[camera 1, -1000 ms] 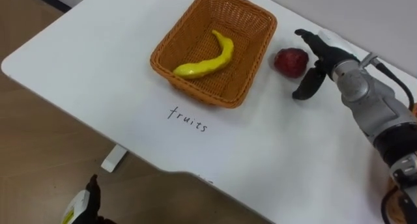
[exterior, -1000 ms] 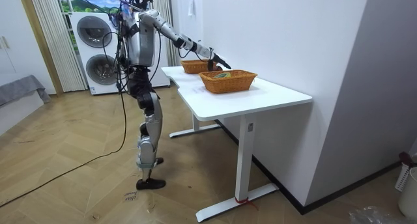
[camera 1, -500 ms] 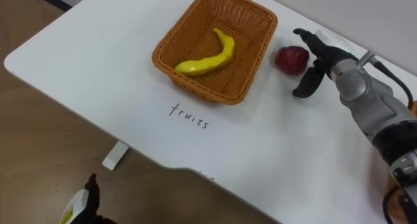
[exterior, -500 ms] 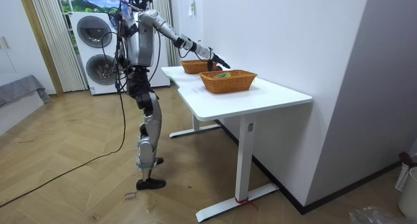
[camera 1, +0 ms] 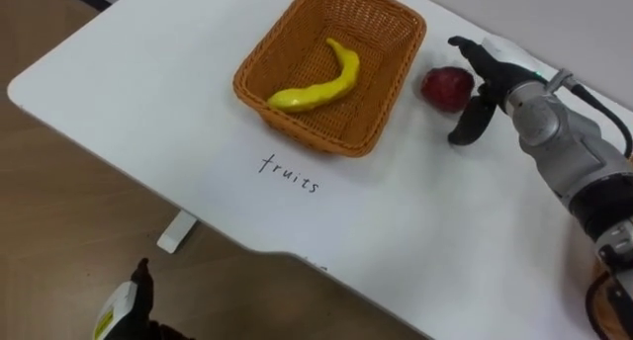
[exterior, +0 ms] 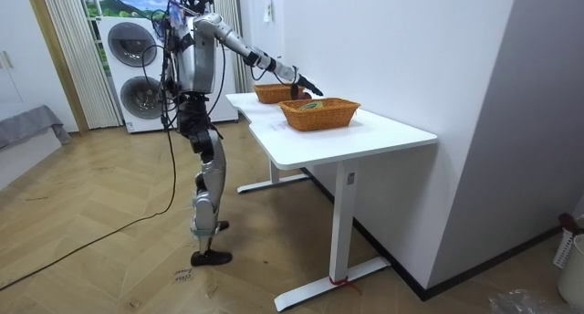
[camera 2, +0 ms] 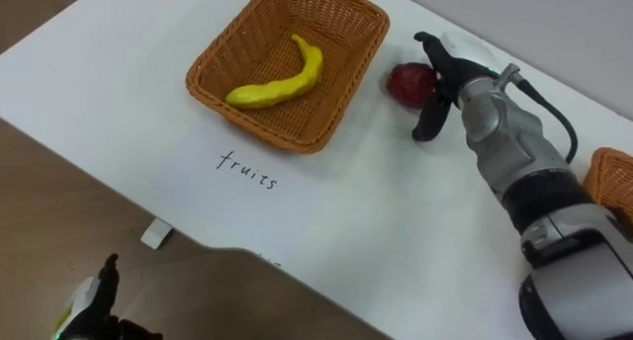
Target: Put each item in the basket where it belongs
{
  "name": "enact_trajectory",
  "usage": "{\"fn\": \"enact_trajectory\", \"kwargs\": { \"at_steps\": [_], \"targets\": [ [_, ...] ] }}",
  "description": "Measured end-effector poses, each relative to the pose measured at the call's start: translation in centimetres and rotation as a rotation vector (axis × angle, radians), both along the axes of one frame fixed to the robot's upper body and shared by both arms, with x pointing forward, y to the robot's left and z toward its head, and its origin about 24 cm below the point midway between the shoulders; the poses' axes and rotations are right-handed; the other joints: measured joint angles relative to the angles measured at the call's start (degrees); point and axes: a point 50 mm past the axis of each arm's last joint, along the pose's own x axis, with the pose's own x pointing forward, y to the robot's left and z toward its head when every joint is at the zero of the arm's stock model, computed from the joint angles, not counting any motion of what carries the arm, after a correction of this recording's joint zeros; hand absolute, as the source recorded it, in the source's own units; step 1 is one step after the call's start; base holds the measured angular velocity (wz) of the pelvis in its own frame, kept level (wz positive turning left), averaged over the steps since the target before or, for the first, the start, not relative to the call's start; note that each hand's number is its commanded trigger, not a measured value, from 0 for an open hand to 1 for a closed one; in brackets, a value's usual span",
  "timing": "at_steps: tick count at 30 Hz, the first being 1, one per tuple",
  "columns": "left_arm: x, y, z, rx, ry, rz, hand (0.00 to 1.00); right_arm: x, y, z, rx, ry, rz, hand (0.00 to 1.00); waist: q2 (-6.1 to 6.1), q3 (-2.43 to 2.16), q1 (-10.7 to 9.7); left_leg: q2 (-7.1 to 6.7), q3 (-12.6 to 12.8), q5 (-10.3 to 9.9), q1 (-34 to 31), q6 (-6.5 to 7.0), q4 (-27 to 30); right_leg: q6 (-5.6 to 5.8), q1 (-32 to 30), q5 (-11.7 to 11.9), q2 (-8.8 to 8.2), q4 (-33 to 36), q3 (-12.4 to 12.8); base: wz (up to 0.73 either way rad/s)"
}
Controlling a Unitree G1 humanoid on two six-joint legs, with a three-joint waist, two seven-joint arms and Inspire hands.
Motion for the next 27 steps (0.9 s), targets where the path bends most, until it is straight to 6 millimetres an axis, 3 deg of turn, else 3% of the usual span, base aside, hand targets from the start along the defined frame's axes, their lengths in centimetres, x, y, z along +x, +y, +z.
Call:
{"fn": "enact_trajectory", "kwargs": {
  "at_steps": [5,19,25,27],
  "targets": [
    [0.34,-0.26,0.06,0.000,-0.004,-0.017,0.00,-0.10,-0.43,-0.01,-0.066,0.017,0.021,0.00,-0.44,0.24,1.75,0.16,0.05,0.07,-0.03,-0.12,-0.20,-0.12,-0.11,0.07,0.10,0.00,-0.36,-0.01],
    [0.41,-0.24,-0.05,0.001,0.005,-0.022,0.00,-0.13,-0.33,-0.18,-0.078,0.056,0.030,0.00,-1.00,0.48,3.12,0.31,-0.01,0.10,-0.03,-0.18,-0.26,-0.27,-0.11,0.18,0.20,0.04,-0.76,0.01],
    [0.48,0.06,0.05,0.003,0.013,-0.033,0.00,-0.09,-0.26,-0.13,-0.078,0.068,0.037,0.00,-1.78,1.17,3.35,0.35,-0.07,0.10,-0.16,-0.20,-0.18,-0.36,-0.15,0.25,0.25,0.03,-0.87,0.00],
    [0.57,0.04,0.07,-0.001,0.014,-0.036,0.00,-0.10,-0.24,-0.14,-0.082,0.075,0.041,0.00,-1.83,1.17,3.36,0.34,-0.10,0.10,-0.20,-0.20,-0.18,-0.41,-0.18,0.30,0.25,0.03,-0.94,0.00]
  ]
}}
